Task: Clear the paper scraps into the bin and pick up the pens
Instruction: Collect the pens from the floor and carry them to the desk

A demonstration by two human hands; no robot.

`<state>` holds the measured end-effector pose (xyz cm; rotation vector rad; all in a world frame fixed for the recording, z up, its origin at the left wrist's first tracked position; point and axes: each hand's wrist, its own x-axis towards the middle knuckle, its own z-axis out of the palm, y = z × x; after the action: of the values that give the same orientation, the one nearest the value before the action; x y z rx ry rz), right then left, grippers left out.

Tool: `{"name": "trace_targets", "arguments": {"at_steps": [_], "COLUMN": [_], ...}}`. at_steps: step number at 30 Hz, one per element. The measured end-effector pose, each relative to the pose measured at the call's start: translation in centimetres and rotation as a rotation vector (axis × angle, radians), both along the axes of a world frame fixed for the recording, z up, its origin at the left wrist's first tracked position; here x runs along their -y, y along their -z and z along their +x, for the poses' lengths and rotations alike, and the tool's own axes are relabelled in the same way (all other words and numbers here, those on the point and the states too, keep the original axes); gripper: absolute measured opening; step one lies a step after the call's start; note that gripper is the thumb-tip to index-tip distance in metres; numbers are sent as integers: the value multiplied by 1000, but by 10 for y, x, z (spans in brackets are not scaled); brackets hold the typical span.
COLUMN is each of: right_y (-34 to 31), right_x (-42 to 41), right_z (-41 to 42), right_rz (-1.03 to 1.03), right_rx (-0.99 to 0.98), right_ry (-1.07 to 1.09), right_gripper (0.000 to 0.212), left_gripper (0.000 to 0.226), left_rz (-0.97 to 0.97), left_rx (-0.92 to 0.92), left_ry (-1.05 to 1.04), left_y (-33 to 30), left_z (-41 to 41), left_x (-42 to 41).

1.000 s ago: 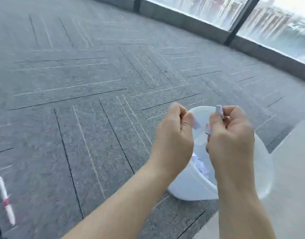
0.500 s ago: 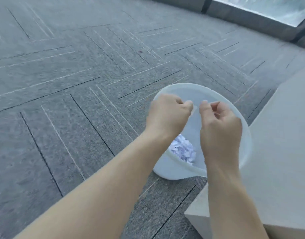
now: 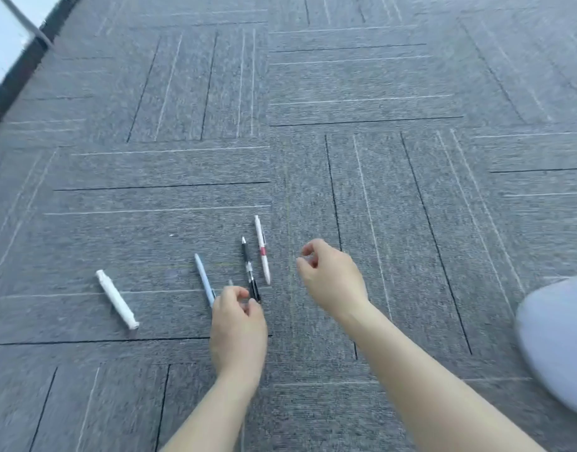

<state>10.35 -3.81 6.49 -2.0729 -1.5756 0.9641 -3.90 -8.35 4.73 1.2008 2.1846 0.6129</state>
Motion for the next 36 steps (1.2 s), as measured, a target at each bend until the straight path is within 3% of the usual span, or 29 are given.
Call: {"name": "trace_targets", "arguments": {"at_steps": [4,8,11,14,19,22,25,28,31,36], "right_y": [32,52,58,57,53,58,56,46,38,36], "right_x": [-31,-64,-78,-83,-69,-60,-63,-61,-59,-64], "right_z": [-47,-71,-78,-77,-93,-107,-107,-109,-129,-203], "right_rz": [-14,-30,-53,-87,-103,-121,-131,-45,-84,-192], "right_rx": [192,374,462,411,220,290,338,277,57,-39], "right_ry": [-139,-207,-244,-196,-140,-238,-285,-273,-276,-507], "right_gripper": [39,35,24,21,17,23,15,17,12,13], "left_gripper": [10,31,34,28,12,20,25,24,17,15], "left_rz": [-129,-187,-263,-307,-115,-170,-267,-201,-75,-105], "left_rx": [-94,-146,-204,-207,-99,-108,-159,-150,-196,-87], "left_ry": [-149,-94,-44,-78,-58,103,159,64,-150,-468], "left_y": [18,28,35,37,28,33,40,34,26,23], "left_z": [-58,-71,-71,-73,-63,-50,-44,-58,-105,-198], "left_x": [7,-19,-46,-59,-36,-20,-18,-19,-24,-33]}}
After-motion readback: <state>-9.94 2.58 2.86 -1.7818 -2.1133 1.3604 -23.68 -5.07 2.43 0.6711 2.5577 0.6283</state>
